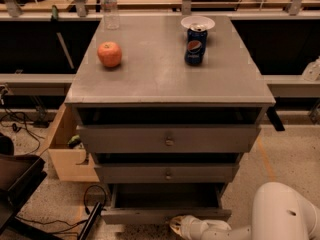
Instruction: Close bottom drawer
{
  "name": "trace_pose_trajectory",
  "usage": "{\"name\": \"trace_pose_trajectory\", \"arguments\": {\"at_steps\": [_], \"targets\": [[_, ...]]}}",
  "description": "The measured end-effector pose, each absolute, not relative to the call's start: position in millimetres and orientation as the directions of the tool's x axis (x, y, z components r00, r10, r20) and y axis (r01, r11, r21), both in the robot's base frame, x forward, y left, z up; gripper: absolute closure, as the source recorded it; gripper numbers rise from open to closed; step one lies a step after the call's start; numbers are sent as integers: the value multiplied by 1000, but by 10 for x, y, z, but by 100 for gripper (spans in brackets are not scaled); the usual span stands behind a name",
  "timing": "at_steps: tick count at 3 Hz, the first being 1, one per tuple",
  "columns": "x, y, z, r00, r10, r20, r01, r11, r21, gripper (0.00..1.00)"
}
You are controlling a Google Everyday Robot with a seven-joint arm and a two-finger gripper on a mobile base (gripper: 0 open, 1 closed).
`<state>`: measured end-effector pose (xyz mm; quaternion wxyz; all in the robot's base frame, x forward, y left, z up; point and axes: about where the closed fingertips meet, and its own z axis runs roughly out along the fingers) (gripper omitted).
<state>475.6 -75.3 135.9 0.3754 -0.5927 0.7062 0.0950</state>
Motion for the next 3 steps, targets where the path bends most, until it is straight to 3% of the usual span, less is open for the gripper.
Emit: {"name": "trace_pose_trajectory", "arguments": {"at_steps": [3], "targets": [[5170, -895, 1326, 3, -789, -614, -893, 274, -357, 100]]}}
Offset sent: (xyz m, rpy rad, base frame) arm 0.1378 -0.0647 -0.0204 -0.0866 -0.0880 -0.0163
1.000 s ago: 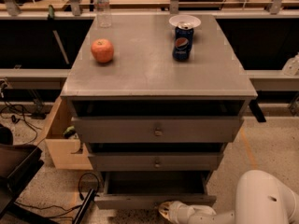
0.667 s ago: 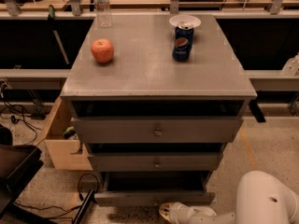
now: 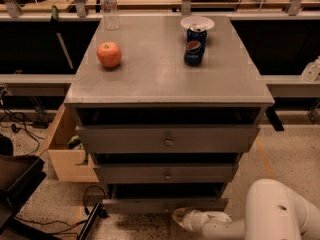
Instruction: Close bottom drawer
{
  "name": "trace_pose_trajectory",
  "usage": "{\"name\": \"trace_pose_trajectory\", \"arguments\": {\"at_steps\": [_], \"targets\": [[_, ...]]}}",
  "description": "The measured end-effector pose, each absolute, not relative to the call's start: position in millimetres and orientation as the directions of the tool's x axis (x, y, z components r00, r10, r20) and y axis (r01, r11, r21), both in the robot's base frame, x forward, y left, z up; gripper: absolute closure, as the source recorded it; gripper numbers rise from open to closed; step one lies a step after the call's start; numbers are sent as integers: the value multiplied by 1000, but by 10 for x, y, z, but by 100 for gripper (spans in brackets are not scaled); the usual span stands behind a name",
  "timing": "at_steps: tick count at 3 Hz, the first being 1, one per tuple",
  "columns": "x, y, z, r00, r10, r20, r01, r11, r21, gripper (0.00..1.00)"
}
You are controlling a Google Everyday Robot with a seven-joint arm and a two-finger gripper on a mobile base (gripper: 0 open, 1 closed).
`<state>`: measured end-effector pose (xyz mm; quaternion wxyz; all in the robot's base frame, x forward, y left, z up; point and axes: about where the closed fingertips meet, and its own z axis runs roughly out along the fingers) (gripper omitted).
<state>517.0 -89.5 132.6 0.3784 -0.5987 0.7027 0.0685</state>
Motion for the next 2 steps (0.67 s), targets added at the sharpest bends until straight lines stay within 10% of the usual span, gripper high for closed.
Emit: {"name": "trace_pose_trajectory", "arguments": {"at_steps": [2], "targets": [[5525, -1017, 1354, 5, -799, -601, -878, 284, -385, 100]]}}
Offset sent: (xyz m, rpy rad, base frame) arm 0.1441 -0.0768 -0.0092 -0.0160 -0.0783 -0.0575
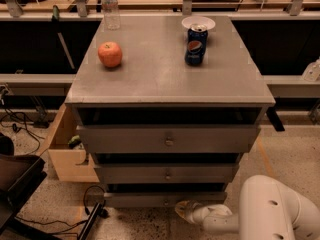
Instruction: Close bottom drawer
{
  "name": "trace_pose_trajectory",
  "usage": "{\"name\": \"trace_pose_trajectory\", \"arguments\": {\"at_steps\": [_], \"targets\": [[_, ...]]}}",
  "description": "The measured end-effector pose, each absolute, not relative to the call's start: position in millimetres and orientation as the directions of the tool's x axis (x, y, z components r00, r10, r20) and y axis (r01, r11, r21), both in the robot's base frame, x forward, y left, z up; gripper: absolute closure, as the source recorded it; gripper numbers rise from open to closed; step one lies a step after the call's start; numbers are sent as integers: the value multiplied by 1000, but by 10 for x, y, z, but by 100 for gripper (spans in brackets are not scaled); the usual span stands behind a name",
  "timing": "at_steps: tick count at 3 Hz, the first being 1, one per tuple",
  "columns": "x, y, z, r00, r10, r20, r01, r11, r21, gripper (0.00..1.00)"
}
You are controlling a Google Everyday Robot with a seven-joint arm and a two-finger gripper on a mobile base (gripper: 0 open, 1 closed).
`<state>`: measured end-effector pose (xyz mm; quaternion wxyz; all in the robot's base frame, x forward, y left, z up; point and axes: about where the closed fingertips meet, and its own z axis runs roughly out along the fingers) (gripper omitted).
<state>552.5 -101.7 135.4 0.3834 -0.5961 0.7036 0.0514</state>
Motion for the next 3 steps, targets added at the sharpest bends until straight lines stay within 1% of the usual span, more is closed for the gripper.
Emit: {"name": "trace_pose_trajectory", "arguments": {"at_steps": [2, 3], "targets": [[5905, -1112, 1397, 21, -795, -606, -859, 296, -418, 100], [5902, -1111, 1397, 22, -795, -606, -859, 296, -418, 100]]}}
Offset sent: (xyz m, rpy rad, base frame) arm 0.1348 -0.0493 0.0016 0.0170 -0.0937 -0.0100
